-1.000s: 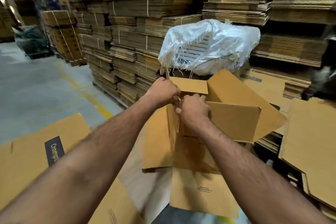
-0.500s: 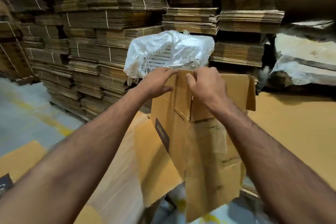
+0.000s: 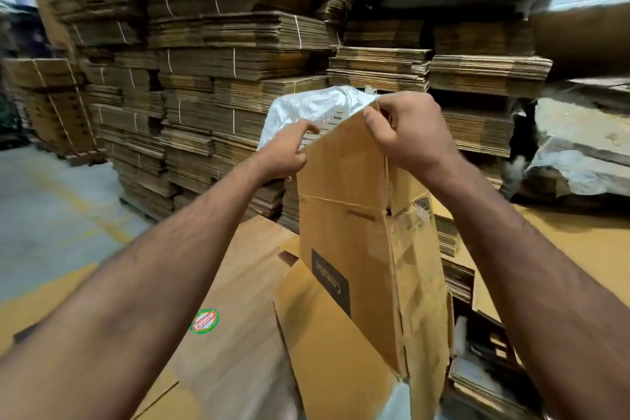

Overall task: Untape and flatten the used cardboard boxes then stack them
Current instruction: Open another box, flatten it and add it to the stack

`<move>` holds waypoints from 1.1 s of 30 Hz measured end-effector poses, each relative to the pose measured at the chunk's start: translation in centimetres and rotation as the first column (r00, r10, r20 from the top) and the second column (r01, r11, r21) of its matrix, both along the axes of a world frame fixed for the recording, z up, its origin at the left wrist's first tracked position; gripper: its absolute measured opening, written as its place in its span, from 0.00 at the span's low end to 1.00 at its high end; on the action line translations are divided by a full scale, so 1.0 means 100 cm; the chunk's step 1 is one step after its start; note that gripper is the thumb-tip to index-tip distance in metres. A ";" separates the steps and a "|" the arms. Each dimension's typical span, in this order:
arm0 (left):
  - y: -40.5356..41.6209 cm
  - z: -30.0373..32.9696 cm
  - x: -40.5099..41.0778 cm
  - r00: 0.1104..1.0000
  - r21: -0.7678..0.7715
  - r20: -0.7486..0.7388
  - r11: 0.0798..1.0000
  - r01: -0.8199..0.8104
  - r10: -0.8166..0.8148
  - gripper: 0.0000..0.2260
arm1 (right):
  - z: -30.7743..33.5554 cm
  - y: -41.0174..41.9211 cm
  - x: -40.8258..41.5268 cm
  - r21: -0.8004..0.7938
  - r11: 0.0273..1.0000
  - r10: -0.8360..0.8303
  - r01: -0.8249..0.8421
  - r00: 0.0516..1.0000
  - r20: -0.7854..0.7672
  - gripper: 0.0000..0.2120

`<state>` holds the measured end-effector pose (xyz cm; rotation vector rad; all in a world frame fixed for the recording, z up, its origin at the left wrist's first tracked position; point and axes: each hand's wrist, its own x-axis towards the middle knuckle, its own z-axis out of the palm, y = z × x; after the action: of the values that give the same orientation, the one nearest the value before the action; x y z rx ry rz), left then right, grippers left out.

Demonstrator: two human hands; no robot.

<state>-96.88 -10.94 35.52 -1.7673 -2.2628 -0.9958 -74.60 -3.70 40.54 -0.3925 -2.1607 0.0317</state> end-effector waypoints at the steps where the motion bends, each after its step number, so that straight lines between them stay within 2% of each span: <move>1: -0.006 0.003 -0.003 1.000 0.000 0.015 1.000 0.008 -0.008 0.26 | 0.003 0.000 0.001 0.009 1.000 0.030 -0.030 0.999 -0.024 0.16; 5: -0.011 0.009 -0.015 1.000 0.017 -0.006 1.000 0.005 -0.005 0.33 | 0.011 -0.002 0.007 0.023 0.993 0.115 -0.114 0.992 -0.058 0.18; 10: 0.009 0.004 -0.009 0.997 0.001 0.001 0.997 0.074 -0.074 0.33 | 0.032 -0.013 0.022 0.059 0.989 0.135 -0.133 0.991 -0.026 0.19; 12: 0.017 0.001 -0.008 0.991 0.012 0.071 0.993 0.116 -0.117 0.30 | 0.042 -0.019 0.030 0.069 0.987 0.147 -0.145 0.989 -0.027 0.19; 15: 0.019 0.010 -0.002 0.954 0.057 0.257 0.988 0.142 -0.152 0.24 | 0.050 -0.030 0.041 0.093 0.986 0.145 -0.142 0.989 -0.024 0.19; 16: 0.017 0.016 -0.001 0.953 0.075 0.262 0.987 0.139 -0.154 0.22 | 0.051 -0.034 0.044 0.103 0.984 0.150 -0.147 0.988 -0.021 0.19; 20: -0.001 0.042 -0.010 0.998 0.161 0.056 0.987 0.012 -0.022 0.19 | 0.068 -0.046 0.059 0.158 0.969 0.201 -0.189 0.978 -0.065 0.17; 24: -0.039 0.062 -0.036 0.979 0.281 -0.138 0.954 -0.109 0.152 0.20 | 0.079 -0.016 0.056 0.228 0.962 0.182 -0.153 0.977 -0.112 0.16; 27: -0.074 0.062 -0.054 0.960 0.367 -0.155 0.916 -0.165 0.235 0.16 | 0.065 0.024 0.038 0.241 0.960 0.180 -0.142 0.973 -0.142 0.16; 29: -0.099 0.058 -0.069 0.945 0.288 -0.166 0.930 -0.228 0.283 0.14 | 0.047 0.052 0.023 0.209 0.971 0.149 -0.119 0.979 -0.138 0.17; 31: -0.132 0.049 -0.089 0.907 0.029 -0.218 0.932 -0.362 0.360 0.19 | 0.018 0.081 0.007 0.134 0.988 0.091 -0.078 0.992 -0.091 0.19; 33: -0.164 0.032 -0.100 0.877 -0.285 -0.247 0.835 -0.471 0.411 0.21 | -0.015 0.099 -0.010 0.041 0.997 0.060 -0.060 0.998 0.013 0.20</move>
<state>-106.90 -27.33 38.70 -1.2465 -2.6591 -0.3624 -75.63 6.19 39.01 -0.3048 -2.1811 0.0186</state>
